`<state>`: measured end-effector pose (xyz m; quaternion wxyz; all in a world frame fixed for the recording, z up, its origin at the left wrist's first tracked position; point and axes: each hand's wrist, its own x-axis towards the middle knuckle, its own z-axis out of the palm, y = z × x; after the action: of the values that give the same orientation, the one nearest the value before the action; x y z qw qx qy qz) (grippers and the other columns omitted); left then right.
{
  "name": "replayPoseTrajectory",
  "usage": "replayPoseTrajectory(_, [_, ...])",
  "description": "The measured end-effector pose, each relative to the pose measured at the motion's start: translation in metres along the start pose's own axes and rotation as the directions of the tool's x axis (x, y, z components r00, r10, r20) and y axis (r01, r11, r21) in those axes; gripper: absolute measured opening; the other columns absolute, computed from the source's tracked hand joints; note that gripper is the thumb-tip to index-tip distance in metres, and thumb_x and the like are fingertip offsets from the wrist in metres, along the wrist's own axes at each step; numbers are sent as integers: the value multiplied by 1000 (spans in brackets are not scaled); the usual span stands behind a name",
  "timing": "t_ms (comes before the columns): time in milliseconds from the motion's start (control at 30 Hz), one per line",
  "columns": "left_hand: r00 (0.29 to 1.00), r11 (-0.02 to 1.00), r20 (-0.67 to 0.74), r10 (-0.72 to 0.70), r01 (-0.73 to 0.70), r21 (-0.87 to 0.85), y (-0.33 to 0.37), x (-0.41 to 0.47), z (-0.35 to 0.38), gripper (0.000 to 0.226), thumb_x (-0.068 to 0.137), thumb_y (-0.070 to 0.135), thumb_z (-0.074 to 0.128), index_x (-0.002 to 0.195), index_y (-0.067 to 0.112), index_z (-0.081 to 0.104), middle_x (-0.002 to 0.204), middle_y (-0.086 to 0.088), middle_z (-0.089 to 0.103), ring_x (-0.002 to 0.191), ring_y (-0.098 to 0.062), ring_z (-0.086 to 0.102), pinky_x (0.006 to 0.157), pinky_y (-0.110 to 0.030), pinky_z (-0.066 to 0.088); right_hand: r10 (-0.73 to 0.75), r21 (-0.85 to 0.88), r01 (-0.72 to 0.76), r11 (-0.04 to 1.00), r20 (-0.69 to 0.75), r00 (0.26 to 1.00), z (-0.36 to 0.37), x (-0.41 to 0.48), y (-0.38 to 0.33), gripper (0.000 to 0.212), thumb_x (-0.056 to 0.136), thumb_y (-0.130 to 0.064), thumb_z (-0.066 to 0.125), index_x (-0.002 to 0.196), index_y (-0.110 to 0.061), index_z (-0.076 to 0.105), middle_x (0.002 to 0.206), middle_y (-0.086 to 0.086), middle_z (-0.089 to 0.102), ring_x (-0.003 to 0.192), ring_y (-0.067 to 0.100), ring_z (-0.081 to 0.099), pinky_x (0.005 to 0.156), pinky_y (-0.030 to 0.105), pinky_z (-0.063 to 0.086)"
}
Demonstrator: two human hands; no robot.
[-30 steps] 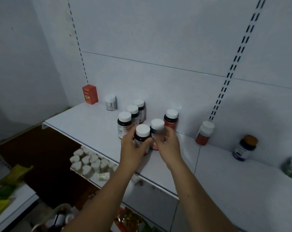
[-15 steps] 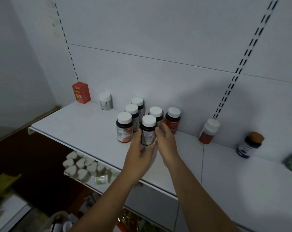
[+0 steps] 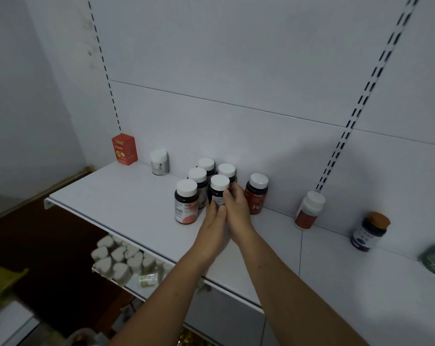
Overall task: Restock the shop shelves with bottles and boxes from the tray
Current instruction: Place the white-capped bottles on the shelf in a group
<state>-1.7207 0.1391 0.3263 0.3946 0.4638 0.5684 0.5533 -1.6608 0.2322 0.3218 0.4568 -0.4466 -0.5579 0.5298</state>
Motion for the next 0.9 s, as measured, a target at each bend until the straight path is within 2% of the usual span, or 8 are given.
replayPoseTrajectory(133, [999,998,-22,-38,37,-42,-5,5,-1,78,87,75,37,160,48,31,164,18,38,151,-7,36,126,-50,31,-2,6,2,1000,13,1000,2,3,-6,52,86,-46,58,137,-34,60,133,-6,68,123,14,65,109,49,52])
replayPoseTrajectory(267, [999,998,-39,-28,26,-49,-2,4,-1,80,84,77,37,159,49,33,163,19,40,150,-7,36,126,-50,31,40,48,-41,998,27,999,1,-2,-14,38,99,-29,60,136,-30,61,129,-5,71,121,15,68,106,44,54])
replayPoseTrajectory(400, [998,996,-50,-49,45,-75,0,0,0,80,83,76,39,158,50,33,162,18,40,150,-7,36,126,-49,30,42,67,-43,997,13,999,1,-4,-8,38,101,-18,59,139,-23,60,131,-1,70,122,17,67,109,47,52])
replayPoseTrajectory(467, [997,997,-59,-48,44,-65,2,-3,0,72,91,69,41,158,46,36,161,17,41,150,-6,36,127,-45,30,34,59,-34,998,4,999,0,-9,-8,34,101,-18,60,135,-23,62,127,-2,72,120,16,68,108,48,53])
replayPoseTrajectory(567, [997,998,-51,-50,47,-48,3,-14,-4,45,109,48,40,154,46,38,157,20,43,148,-2,38,125,-35,30,10,39,-9,999,-3,1000,-2,-23,-7,33,100,-31,63,132,-26,62,122,-4,73,114,13,69,103,44,55])
replayPoseTrajectory(667, [997,997,-36,-64,62,-37,-2,-28,-13,52,106,61,41,157,49,37,159,26,41,148,3,36,128,-41,27,-17,1,17,1000,32,999,-4,-35,-1,40,97,-46,62,134,-31,62,123,-10,72,116,9,68,104,40,54])
replayPoseTrajectory(833, [993,995,-66,-94,92,-37,8,-59,-23,30,105,59,41,135,62,45,150,30,47,145,4,40,128,-39,28,-2,-57,6,998,70,998,-3,-42,1,34,104,-28,57,138,-27,61,128,-8,70,120,11,65,108,40,51])
replayPoseTrajectory(900, [995,997,-68,-72,72,0,13,-72,-28,41,99,72,42,138,59,47,150,31,47,145,7,40,128,-39,29,2,-84,3,996,60,998,-4,-49,-4,40,104,-30,59,143,-26,56,131,-6,68,122,15,63,104,36,50])
